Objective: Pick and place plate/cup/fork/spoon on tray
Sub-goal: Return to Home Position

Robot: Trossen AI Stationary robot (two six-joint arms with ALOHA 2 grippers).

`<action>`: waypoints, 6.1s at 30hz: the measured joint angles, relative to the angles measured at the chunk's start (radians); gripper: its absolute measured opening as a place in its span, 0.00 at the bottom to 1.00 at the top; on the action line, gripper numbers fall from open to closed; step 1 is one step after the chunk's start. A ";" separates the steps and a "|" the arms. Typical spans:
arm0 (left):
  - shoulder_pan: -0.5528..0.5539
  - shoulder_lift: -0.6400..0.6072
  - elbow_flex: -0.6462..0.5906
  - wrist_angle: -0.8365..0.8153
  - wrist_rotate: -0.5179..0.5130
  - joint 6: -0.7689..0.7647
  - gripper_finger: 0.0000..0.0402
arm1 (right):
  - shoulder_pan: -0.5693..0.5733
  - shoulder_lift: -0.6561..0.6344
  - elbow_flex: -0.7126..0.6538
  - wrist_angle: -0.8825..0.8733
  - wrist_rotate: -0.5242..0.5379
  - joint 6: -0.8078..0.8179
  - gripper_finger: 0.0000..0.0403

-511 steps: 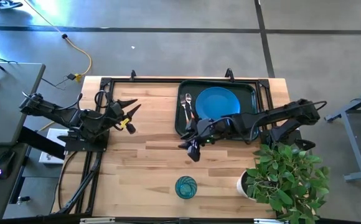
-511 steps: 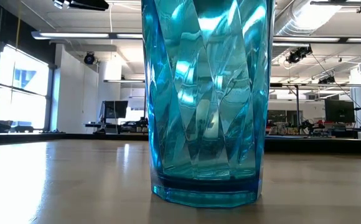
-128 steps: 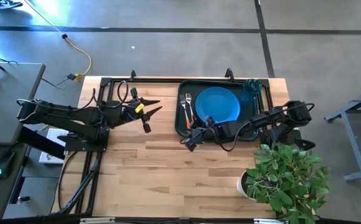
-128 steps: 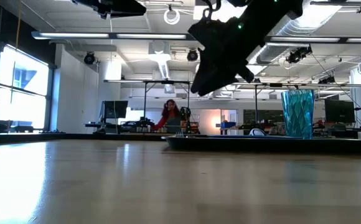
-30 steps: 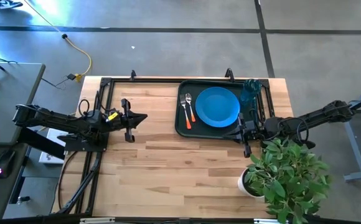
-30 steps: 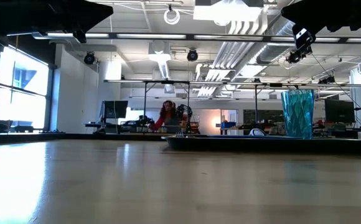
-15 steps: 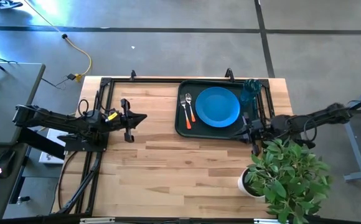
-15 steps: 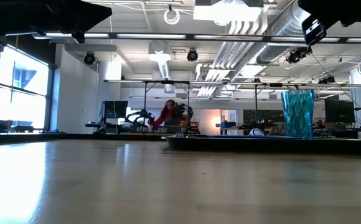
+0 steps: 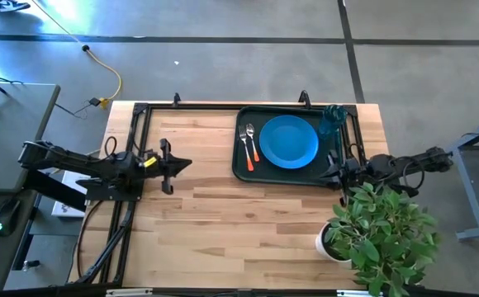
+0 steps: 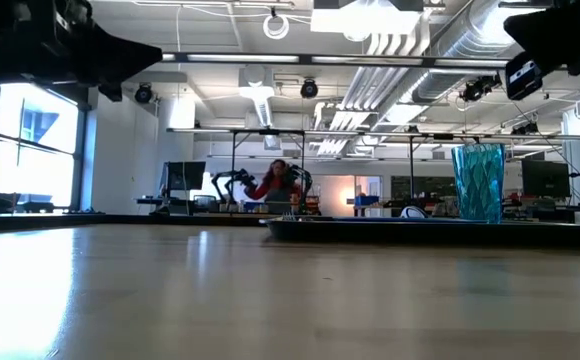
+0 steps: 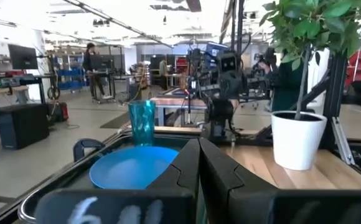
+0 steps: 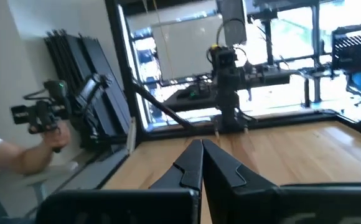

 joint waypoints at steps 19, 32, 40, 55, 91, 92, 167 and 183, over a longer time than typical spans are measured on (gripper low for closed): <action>0.000 -0.057 -0.005 -0.195 -0.046 0.032 0.00 | 0.000 -0.058 -0.075 -0.049 -0.066 -0.038 0.00; 0.001 -0.438 -0.004 -0.508 -0.016 0.044 0.00 | 0.000 -0.055 -0.076 -0.105 -0.077 -0.114 0.00; -0.003 -0.553 -0.004 -0.646 0.063 0.029 0.00 | 0.000 -0.055 -0.076 -0.104 -0.077 -0.163 0.00; -0.005 -0.552 -0.005 -0.492 0.108 0.144 0.00 | 0.000 -0.045 -0.077 -0.105 -0.078 -0.106 0.00; 0.038 -0.552 -0.005 -0.656 0.199 -0.044 0.00 | 0.000 -0.044 -0.077 -0.102 -0.057 -0.140 0.00; 0.038 -0.552 -0.005 -0.675 0.190 -0.049 0.00 | 0.000 -0.044 -0.077 -0.102 -0.057 -0.140 0.00; 0.038 -0.520 -0.005 -0.697 0.198 -0.091 0.00 | 0.000 -0.044 -0.077 -0.102 -0.058 -0.140 0.00; 0.038 -0.520 -0.005 -0.697 0.198 -0.090 0.00 | 0.000 -0.044 -0.077 -0.102 -0.058 -0.140 0.00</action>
